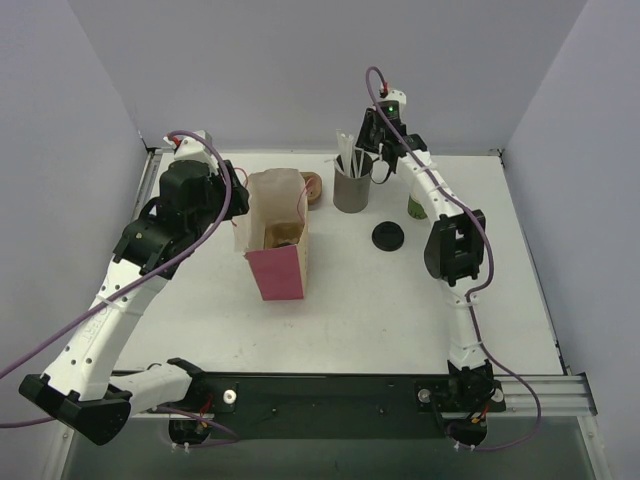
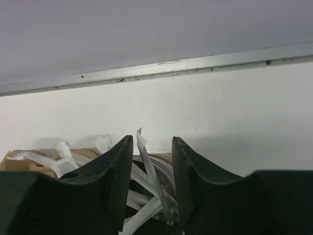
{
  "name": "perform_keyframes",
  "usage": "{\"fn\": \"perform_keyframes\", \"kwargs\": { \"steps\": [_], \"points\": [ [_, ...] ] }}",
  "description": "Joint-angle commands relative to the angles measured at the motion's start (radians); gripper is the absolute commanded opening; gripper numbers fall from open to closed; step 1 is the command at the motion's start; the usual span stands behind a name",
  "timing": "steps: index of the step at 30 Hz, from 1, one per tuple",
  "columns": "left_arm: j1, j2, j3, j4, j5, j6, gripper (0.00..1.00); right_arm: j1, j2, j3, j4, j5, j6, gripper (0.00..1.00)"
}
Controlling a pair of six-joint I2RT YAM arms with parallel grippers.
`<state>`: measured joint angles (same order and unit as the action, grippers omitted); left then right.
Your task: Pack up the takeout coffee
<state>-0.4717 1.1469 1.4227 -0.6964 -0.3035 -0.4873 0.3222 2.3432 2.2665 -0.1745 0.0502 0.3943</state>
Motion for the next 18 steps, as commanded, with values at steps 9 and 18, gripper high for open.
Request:
{"fn": "perform_keyframes", "kwargs": {
  "steps": [9, 18],
  "points": [
    [0.011, -0.007, 0.039, 0.008, 0.020, 0.009, 0.63, 0.023, -0.054, 0.030, 0.044, 0.099, -0.063, 0.00],
    [0.018, -0.006, 0.024, 0.018, 0.035, 0.013, 0.63, 0.037, -0.199, -0.048, 0.079, 0.149, -0.189, 0.00]
  ]
}}
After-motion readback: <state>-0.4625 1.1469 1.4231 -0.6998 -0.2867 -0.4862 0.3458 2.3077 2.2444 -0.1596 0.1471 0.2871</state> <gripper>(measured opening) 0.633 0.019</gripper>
